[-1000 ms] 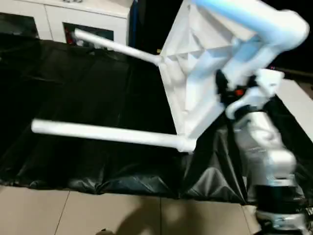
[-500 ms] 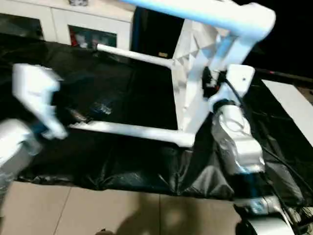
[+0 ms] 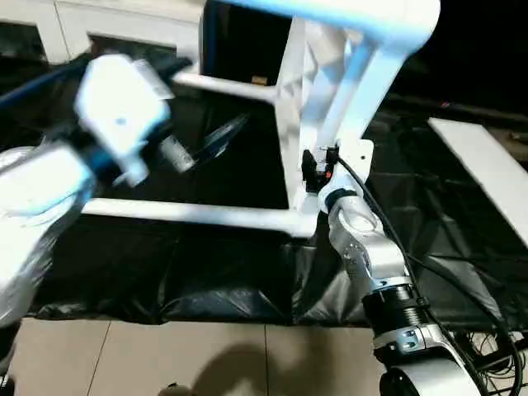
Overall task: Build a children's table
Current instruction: Flip table
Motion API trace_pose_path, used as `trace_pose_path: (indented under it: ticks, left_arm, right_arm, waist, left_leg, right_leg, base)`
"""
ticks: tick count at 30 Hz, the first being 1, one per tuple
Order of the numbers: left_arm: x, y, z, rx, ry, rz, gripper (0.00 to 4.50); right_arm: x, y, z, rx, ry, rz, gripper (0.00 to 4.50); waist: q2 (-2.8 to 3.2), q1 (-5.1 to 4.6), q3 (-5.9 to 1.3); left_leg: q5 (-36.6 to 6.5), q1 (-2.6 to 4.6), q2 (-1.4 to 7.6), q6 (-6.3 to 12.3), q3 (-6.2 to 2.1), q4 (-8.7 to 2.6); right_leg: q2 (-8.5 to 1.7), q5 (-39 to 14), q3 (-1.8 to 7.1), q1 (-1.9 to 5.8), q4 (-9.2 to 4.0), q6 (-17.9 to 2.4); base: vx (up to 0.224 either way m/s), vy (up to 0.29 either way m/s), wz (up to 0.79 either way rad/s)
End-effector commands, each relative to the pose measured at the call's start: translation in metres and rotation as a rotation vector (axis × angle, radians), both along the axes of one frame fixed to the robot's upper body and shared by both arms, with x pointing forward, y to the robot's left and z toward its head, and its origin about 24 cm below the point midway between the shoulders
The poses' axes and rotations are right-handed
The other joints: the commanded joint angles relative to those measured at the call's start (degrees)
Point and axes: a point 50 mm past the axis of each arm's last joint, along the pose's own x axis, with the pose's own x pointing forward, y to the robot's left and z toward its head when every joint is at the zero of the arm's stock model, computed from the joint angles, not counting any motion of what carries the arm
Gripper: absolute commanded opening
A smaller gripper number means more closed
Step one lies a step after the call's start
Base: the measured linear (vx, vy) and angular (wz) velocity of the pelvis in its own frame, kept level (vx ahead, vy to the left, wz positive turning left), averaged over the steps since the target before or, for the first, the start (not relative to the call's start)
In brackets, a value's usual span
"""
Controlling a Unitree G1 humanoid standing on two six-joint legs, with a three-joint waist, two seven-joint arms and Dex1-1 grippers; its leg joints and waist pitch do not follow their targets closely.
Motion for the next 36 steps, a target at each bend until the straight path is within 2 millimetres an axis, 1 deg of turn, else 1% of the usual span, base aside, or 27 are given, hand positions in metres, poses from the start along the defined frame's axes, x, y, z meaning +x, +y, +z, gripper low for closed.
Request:
trace_pose_path:
  ticks: [1, 2, 3, 4, 6, 7, 8, 10, 11, 13, 14, 15, 16, 19, 20, 23, 25, 26, 28, 29, 30, 31, 36]
  left_arm:
    - [0.003, -0.001, 0.006, 0.028, -0.074, 0.028, 4.50]
    - [0.005, -0.001, 0.008, 0.035, -0.080, 0.037, 4.50]
    - [0.009, -0.001, 0.010, 0.094, -0.114, 0.061, 4.50]
    - [0.009, -0.001, 0.010, 0.097, -0.117, 0.063, 4.50]
    - [0.018, 0.000, 0.020, 0.150, -0.217, 0.117, 4.50]
    - [0.019, 0.000, 0.023, 0.158, -0.238, 0.127, 4.50]
    - [0.022, 0.000, 0.026, 0.160, -0.266, 0.138, 4.50]
    - [0.024, 0.001, 0.027, 0.164, -0.275, 0.147, 4.50]
    - [0.029, 0.005, 0.027, 0.198, -0.297, 0.193, 4.50]
    - [0.035, 0.010, 0.027, 0.215, -0.305, 0.238, 4.50]
    - [0.037, 0.014, 0.028, 0.222, -0.313, 0.261, 4.50]
    - [0.038, 0.016, 0.028, 0.227, -0.318, 0.276, 4.50]
    - [0.040, 0.018, 0.028, 0.228, -0.318, 0.295, 4.50]
    - [0.046, 0.027, 0.024, 0.244, -0.310, 0.354, 4.50]
    - [0.047, 0.029, 0.023, 0.245, -0.309, 0.365, 4.21]
    - [0.047, 0.028, 0.023, 0.208, -0.303, 0.350, 4.11]
    - [0.047, 0.027, 0.023, 0.201, -0.298, 0.337, 3.88]
    - [0.048, 0.026, 0.022, 0.199, -0.298, 0.339, 3.71]
    - [0.050, 0.026, 0.022, 0.196, -0.293, 0.339, 3.67]
    - [0.050, 0.026, 0.022, 0.194, -0.295, 0.337, 3.44]
    - [0.050, 0.026, 0.023, 0.193, -0.298, 0.336, 3.44]
    - [0.049, 0.024, 0.023, 0.192, -0.301, 0.323, 3.32]
    - [0.047, 0.019, 0.021, 0.147, -0.266, 0.289, 2.97]
  right_arm:
    - [-0.001, -0.008, 0.002, 0.005, -0.027, 0.003, 3.02]
    - [-0.001, -0.009, 0.002, 0.002, -0.030, 0.005, 3.02]
    - [-0.001, -0.010, 0.002, -0.003, -0.034, 0.003, 3.02]
    - [-0.001, -0.010, 0.002, -0.004, -0.035, 0.003, 3.02]
    - [0.002, -0.010, 0.003, -0.002, -0.048, 0.001, 3.02]
    - [0.002, -0.010, 0.004, 0.000, -0.050, 0.000, 3.02]
    - [0.003, -0.009, 0.006, 0.002, -0.059, 0.002, 3.02]
    - [0.004, -0.009, 0.007, 0.003, -0.063, 0.004, 3.02]
    - [0.004, -0.007, 0.009, 0.008, -0.073, 0.011, 3.02]
    - [0.004, -0.006, 0.011, 0.011, -0.083, 0.017, 3.02]
    - [0.004, -0.006, 0.012, 0.011, -0.088, 0.019, 3.02]
    - [0.004, -0.006, 0.012, 0.011, -0.092, 0.021, 2.77]
    - [0.004, -0.006, 0.013, 0.013, -0.095, 0.023, 2.77]
    - [0.004, -0.007, 0.014, 0.020, -0.103, 0.025, 2.57]
    - [0.004, -0.007, 0.014, 0.022, -0.106, 0.025, 2.38]
    - [0.004, -0.009, 0.015, 0.026, -0.112, 0.023, 2.31]
    - [0.004, -0.010, 0.015, 0.027, -0.114, 0.022, 2.15]
    - [0.005, -0.010, 0.015, 0.028, -0.115, 0.022, 2.07]
    - [0.006, -0.010, 0.016, 0.030, -0.120, 0.023, 2.04]
    - [0.006, -0.010, 0.017, 0.030, -0.123, 0.024, 2.00]
    - [0.006, -0.010, 0.017, 0.030, -0.125, 0.025, 2.00]
    - [0.007, -0.010, 0.018, 0.027, -0.128, 0.027, 1.99]
    - [0.009, -0.008, 0.022, 0.022, -0.145, 0.035, 1.97]
  waist:
    - [1.96, -0.19, -2.83]
    - [1.88, -0.13, -2.78]
    - [1.66, -0.13, -2.64]
    - [1.80, 0.02, -2.66]
    - [2.20, 0.03, -2.54]
    - [2.34, 0.00, -2.56]
    - [2.37, -0.05, -2.59]
    - [2.32, -0.06, -2.55]
    - [2.52, -0.07, -2.53]
    - [2.44, -0.08, -2.47]
    - [2.54, -0.08, -2.47]
    - [2.58, -0.07, -2.49]
    - [2.58, -0.07, -2.52]
    - [2.72, -0.02, -2.51]
    - [2.69, -0.03, -2.53]
    - [2.62, 0.02, -2.53]
    - [2.63, 0.03, -2.50]
    - [2.53, 0.06, -2.48]
    - [2.44, 0.08, -2.51]
    - [2.49, 0.10, -2.48]
    - [2.44, 0.07, -2.47]
    - [2.34, 0.11, -2.47]
    - [2.47, 0.21, -2.41]
  left_leg:
    - [-8.98, 0.98, 1.02, -7.34, 0.00, -4.16]
    - [-9.25, 1.04, 1.04, -7.68, 0.05, -4.16]
    - [-9.60, 0.93, 1.08, -7.65, 0.06, -4.29]
    - [-9.74, 1.07, 1.11, -7.62, 0.06, -4.23]
    - [-11.07, 1.29, 1.11, -7.85, 0.07, -4.34]
    - [-12.01, 1.41, 1.21, -8.14, 0.00, -4.36]
    - [-11.97, 1.33, 1.23, -8.29, -0.07, -4.39]
    - [-12.00, 1.24, 1.26, -8.36, -0.14, -4.40]
    - [-12.17, 1.26, 1.28, -8.31, -0.12, -4.39]
    - [-12.77, 1.24, 1.24, -8.05, -0.10, -4.40]
    - [-13.09, 1.26, 1.27, -8.04, -0.14, -4.44]
    - [-13.16, 1.30, 1.29, -8.08, -0.15, -4.44]
    - [-13.00, 1.36, 1.33, -8.07, -0.15, -4.45]
    - [-12.43, 1.43, 1.39, -7.95, -0.13, -4.44]
    - [-12.37, 1.42, 1.37, -7.92, -0.12, -4.43]
    - [-12.31, 1.41, 1.37, -8.10, -0.12, -4.45]
    - [-12.54, 1.42, 1.36, -7.90, -0.09, -4.43]
    - [-12.55, 1.34, 1.36, -7.66, -0.11, -4.48]
    - [-12.41, 1.35, 1.37, -7.54, -0.09, -4.44]
    - [-12.45, 1.34, 1.35, -7.50, -0.10, -4.45]
    - [-12.52, 1.37, 1.36, -7.47, -0.11, -4.48]
    - [-12.59, 1.35, 1.37, -7.43, -0.13, -4.50]
    - [-13.45, 1.39, 1.39, -7.29, -0.12, -4.51]
  right_leg:
    - [-3.14, -1.10, 2.36, 2.35, -3.37, -3.59]
    - [-3.22, -1.94, 2.35, 2.31, -3.33, -3.71]
    - [-3.25, -3.23, 2.40, 2.38, -3.52, -3.67]
    - [-3.31, -3.90, 2.40, 2.31, -3.55, -3.57]
    - [-3.24, -6.09, 2.39, 1.93, -3.71, -3.54]
    - [-3.35, -6.64, 2.36, 1.86, -3.67, -3.79]
    - [-3.36, -6.36, 2.32, 2.01, -3.59, -3.96]
    - [-3.42, -5.94, 2.30, 2.08, -3.57, -4.37]
    - [-3.42, -5.78, 2.34, 2.03, -3.53, -4.64]
    - [-3.45, -6.69, 2.37, 1.98, -3.66, -4.68]
    - [-3.49, -7.27, 2.38, 1.95, -3.66, -4.71]
    - [-3.52, -7.37, 2.37, 1.93, -3.63, -4.80]
    - [-3.52, -6.96, 2.35, 1.89, -3.59, -5.08]
    - [-3.46, -5.01, 2.33, 1.87, -3.45, -5.71]
    - [-3.46, -4.80, 2.31, 1.94, -3.43, -5.80]
    - [-3.56, -4.90, 2.32, 2.01, -3.39, -6.12]
    - [-3.57, -5.01, 2.35, 1.96, -3.47, -6.24]
    - [-3.61, -5.28, 2.34, 2.01, -3.48, -6.33]
    - [-3.64, -5.33, 2.35, 2.04, -3.48, -6.35]
    - [-3.63, -5.48, 2.34, 2.02, -3.51, -6.34]
    - [-3.61, -5.66, 2.32, 1.97, -3.50, -6.32]
    - [-3.63, -5.86, 2.30, 1.99, -3.52, -6.32]
    - [-3.77, -7.49, 2.36, 1.83, -3.69, -6.34]
  base:
    - [0.000, 0.000, 0.00]
    - [0.000, 0.000, 0.00]
    - [0.000, 0.000, 0.00]
    - [0.000, 0.000, 0.00]
    - [0.000, 0.000, 0.00]
    - [0.000, 0.000, 0.00]
    - [0.000, 0.000, 0.00]
    - [0.000, 0.000, 0.00]
    - [0.000, 0.000, 0.00]
    - [0.000, 0.000, 0.00]
    - [0.000, 0.000, 0.00]
    - [0.000, 0.000, 0.00]
    - [0.000, 0.000, 0.00]
    - [0.000, 0.000, 0.00]
    - [0.000, 0.000, 0.00]
    - [0.000, 0.000, 0.00]
    - [0.000, 0.000, 0.00]
    - [0.000, 0.000, 0.00]
    - [0.000, 0.000, 0.00]
    - [0.000, 0.000, 0.00]
    - [0.000, 0.000, 0.00]
    - [0.000, 0.000, 0.00]
    - [0.000, 0.000, 0.00]
